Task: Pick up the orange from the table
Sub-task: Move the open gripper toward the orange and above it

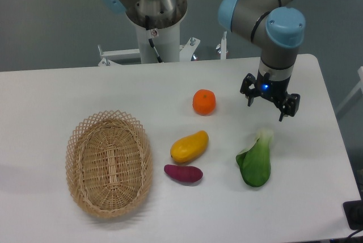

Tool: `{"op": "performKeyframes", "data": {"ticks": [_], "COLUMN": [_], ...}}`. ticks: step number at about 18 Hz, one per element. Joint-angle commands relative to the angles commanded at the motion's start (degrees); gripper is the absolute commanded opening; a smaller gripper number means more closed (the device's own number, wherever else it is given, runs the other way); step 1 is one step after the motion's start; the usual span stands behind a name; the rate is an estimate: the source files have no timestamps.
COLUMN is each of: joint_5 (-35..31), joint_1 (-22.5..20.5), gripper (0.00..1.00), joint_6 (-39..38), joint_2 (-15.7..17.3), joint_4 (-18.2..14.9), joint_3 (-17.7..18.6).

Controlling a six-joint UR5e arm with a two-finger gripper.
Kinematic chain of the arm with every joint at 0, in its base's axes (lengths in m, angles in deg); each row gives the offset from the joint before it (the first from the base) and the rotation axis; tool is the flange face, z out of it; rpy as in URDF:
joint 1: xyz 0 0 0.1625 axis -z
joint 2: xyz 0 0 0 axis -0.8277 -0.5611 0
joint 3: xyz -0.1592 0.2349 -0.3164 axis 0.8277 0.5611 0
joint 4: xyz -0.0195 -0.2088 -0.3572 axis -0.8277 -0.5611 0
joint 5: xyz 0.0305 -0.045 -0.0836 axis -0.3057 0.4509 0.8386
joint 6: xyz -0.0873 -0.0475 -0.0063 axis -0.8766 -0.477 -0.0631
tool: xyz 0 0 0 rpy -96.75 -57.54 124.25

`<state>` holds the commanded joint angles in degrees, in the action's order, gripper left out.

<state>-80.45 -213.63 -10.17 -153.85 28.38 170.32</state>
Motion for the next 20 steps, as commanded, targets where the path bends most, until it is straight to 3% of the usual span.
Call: {"op": "performKeyframes", "data": {"ticks": [8,16,20], "joint_5": [0.2,0.6,0.9], "joint_1": [0.0,-0.2,0.3], "gripper": [1.00,1.00,1.00], "joint_6": [0.1,0.2,0.8], "joint_2": [1.7,2.0,3.1], "joint_4": [0.1,-0.1,-0.1], "joint_3": [4.0,4.5,6.5]}}
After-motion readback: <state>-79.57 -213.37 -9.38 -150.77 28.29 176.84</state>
